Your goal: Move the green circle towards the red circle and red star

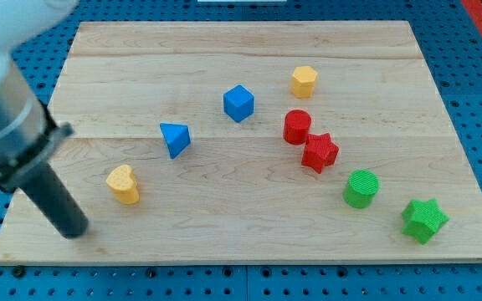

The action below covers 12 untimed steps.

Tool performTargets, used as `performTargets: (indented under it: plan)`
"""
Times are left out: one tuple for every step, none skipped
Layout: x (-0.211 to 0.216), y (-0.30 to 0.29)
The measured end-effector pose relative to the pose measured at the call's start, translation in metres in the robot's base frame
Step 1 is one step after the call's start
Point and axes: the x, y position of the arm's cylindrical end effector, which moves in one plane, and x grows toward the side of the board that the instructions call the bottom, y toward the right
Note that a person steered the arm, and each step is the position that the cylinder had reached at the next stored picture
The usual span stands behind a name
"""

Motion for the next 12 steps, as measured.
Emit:
performTargets:
  plan:
    - [0.009,0.089]
    - [0.007,0.183]
    - [-0.003,0.236]
    - [-0.022,0.283]
    - [-0.023,0.292]
    - [-0.027,0.298]
    - [-0.041,0.310]
    - [-0.050,0.331]
    - [-0.052,0.352]
    - [-0.069,0.358]
    - [-0.099,0.358]
    - [-0.121,0.375]
